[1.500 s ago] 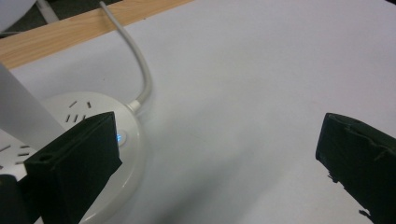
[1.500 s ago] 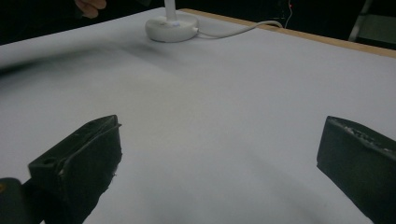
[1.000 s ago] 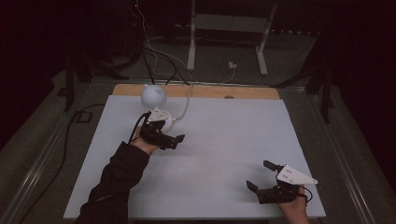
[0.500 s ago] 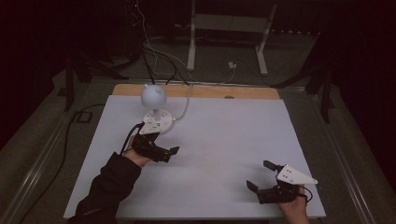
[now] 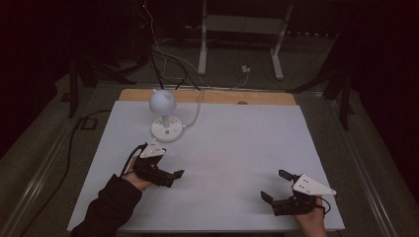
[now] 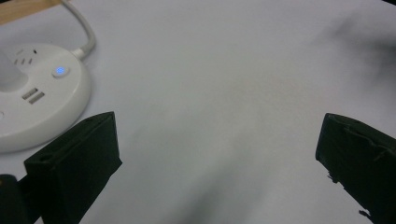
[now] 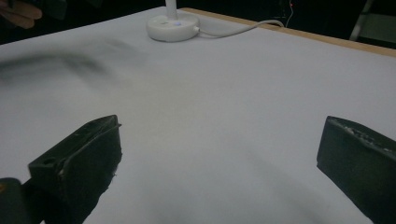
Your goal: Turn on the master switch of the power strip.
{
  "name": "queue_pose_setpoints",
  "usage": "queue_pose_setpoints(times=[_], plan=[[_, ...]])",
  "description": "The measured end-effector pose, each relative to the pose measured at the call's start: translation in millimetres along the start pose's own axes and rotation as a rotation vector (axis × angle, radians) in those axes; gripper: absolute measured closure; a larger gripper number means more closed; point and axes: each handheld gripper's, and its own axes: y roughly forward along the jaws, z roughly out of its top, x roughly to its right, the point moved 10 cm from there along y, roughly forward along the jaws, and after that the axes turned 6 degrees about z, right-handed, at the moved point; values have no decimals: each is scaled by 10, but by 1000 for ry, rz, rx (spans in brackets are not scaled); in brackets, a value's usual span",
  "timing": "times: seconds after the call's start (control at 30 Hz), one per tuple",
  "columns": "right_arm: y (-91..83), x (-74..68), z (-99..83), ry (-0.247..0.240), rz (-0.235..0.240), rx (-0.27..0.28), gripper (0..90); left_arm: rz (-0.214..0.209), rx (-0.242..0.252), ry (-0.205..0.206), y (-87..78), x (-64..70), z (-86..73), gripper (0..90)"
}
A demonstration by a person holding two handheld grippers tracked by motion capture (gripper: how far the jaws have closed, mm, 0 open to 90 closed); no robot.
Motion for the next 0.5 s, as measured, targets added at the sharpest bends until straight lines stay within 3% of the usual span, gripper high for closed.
queue_pose_setpoints(times=[0.5], plan=[[4,-11,-3,-2,2,-4,0,-15,-32,17,-122,65,-413,2]])
